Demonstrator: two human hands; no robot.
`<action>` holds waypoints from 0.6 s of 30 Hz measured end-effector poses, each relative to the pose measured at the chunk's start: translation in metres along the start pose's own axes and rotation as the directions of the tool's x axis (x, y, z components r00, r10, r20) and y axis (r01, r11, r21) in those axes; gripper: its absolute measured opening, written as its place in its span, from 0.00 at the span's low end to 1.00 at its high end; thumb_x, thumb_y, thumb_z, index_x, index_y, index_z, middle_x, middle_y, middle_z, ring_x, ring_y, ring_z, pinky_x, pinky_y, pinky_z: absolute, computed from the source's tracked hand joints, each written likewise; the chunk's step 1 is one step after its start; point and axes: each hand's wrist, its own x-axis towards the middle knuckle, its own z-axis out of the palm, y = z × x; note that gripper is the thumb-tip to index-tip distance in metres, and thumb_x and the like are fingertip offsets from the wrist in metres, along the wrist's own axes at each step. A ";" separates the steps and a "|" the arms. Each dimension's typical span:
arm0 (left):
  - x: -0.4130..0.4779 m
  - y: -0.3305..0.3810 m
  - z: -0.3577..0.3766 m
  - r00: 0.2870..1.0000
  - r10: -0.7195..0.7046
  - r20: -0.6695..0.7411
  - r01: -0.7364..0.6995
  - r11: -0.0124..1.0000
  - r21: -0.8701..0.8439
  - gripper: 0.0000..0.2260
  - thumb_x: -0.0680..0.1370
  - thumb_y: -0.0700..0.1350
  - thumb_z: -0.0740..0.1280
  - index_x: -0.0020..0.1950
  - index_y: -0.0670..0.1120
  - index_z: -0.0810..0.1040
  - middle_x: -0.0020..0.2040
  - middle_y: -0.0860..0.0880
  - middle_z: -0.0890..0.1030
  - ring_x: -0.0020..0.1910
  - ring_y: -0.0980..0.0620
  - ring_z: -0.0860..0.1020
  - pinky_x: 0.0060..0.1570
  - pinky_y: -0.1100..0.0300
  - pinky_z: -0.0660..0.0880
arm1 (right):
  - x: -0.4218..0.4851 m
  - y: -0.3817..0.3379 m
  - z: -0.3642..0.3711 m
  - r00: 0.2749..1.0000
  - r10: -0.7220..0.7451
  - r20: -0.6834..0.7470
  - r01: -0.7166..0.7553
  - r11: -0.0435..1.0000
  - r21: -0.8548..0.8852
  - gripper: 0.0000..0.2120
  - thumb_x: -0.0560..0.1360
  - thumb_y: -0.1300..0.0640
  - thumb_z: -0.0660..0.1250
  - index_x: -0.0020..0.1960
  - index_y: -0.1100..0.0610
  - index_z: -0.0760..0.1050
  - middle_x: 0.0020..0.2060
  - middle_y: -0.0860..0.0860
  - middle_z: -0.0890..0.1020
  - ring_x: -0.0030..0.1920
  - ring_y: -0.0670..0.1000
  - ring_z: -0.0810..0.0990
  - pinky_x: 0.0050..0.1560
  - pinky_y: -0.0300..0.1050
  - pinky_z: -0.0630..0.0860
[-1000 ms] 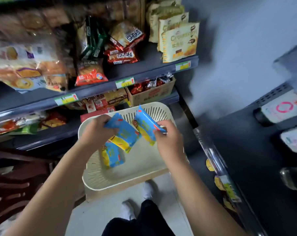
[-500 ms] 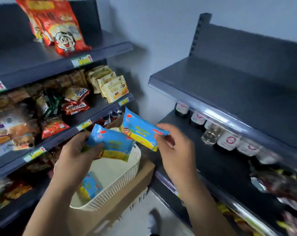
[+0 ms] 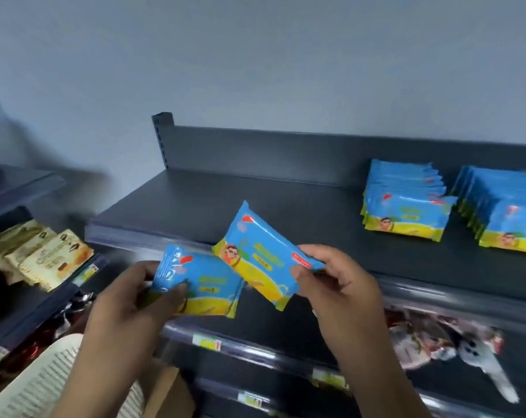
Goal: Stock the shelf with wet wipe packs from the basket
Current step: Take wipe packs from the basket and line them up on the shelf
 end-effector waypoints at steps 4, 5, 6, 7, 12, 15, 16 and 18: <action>0.011 0.029 0.086 0.999 -0.004 0.042 0.012 0.984 -0.176 0.06 0.75 0.35 0.73 0.47 0.46 0.85 0.44 0.42 0.87 0.43 0.45 0.85 0.44 0.55 0.85 | 0.026 -0.011 -0.081 0.992 -0.014 -0.128 0.018 1.000 0.025 0.13 0.77 0.61 0.73 0.51 0.43 0.84 0.45 0.48 0.87 0.46 0.55 0.86 0.49 0.60 0.84; 0.013 0.035 0.107 0.998 -0.002 0.063 0.015 0.978 -0.207 0.06 0.75 0.35 0.73 0.47 0.45 0.85 0.45 0.42 0.87 0.44 0.45 0.85 0.44 0.56 0.85 | 0.032 -0.013 -0.102 0.985 -0.026 -0.168 0.030 0.999 0.025 0.13 0.76 0.62 0.73 0.50 0.42 0.84 0.44 0.48 0.87 0.45 0.55 0.85 0.49 0.60 0.84; 0.016 0.040 0.128 0.996 0.003 0.084 0.016 0.973 -0.229 0.06 0.75 0.36 0.72 0.48 0.45 0.84 0.46 0.43 0.87 0.45 0.45 0.85 0.45 0.56 0.85 | 0.039 -0.016 -0.120 0.979 -0.033 -0.200 0.039 0.999 0.026 0.14 0.76 0.61 0.74 0.50 0.41 0.84 0.43 0.48 0.87 0.45 0.55 0.85 0.50 0.61 0.83; 0.018 0.045 0.147 0.995 0.009 0.104 0.017 0.968 -0.249 0.06 0.75 0.36 0.72 0.49 0.44 0.84 0.47 0.43 0.87 0.45 0.45 0.85 0.47 0.55 0.85 | 0.044 -0.017 -0.137 0.974 -0.037 -0.222 0.044 0.999 0.024 0.13 0.76 0.61 0.74 0.49 0.42 0.84 0.42 0.49 0.87 0.45 0.54 0.85 0.51 0.61 0.83; 0.025 0.065 0.232 0.976 -0.014 0.216 0.090 0.934 -0.347 0.07 0.77 0.32 0.69 0.51 0.41 0.83 0.49 0.42 0.87 0.48 0.46 0.87 0.45 0.57 0.84 | 0.069 -0.023 -0.204 0.954 -0.083 -0.288 0.094 0.995 0.025 0.10 0.76 0.64 0.73 0.51 0.49 0.84 0.42 0.50 0.87 0.44 0.55 0.85 0.51 0.63 0.82; 0.034 0.075 0.273 0.958 -0.021 0.286 0.121 0.934 -0.337 0.09 0.78 0.30 0.68 0.53 0.41 0.82 0.50 0.42 0.87 0.49 0.46 0.86 0.44 0.57 0.84 | 0.077 -0.019 -0.232 0.940 -0.105 -0.326 0.112 0.994 0.005 0.10 0.76 0.63 0.74 0.51 0.49 0.84 0.42 0.50 0.87 0.45 0.57 0.85 0.51 0.64 0.81; 0.037 0.077 0.285 0.952 -0.011 0.307 0.113 0.942 -0.316 0.09 0.78 0.30 0.68 0.52 0.41 0.82 0.50 0.42 0.87 0.48 0.46 0.86 0.44 0.58 0.83 | 0.079 -0.018 -0.240 0.934 -0.111 -0.339 0.117 0.993 -0.002 0.10 0.76 0.62 0.74 0.51 0.47 0.84 0.42 0.51 0.87 0.46 0.59 0.84 0.51 0.65 0.81; 0.044 0.077 0.307 0.939 0.035 0.343 0.043 0.975 -0.217 0.08 0.76 0.30 0.70 0.50 0.41 0.82 0.48 0.43 0.87 0.46 0.48 0.85 0.44 0.56 0.82 | 0.082 -0.016 -0.253 0.924 -0.123 -0.363 0.127 0.992 -0.012 0.13 0.76 0.62 0.74 0.50 0.44 0.84 0.42 0.51 0.87 0.47 0.62 0.84 0.50 0.66 0.81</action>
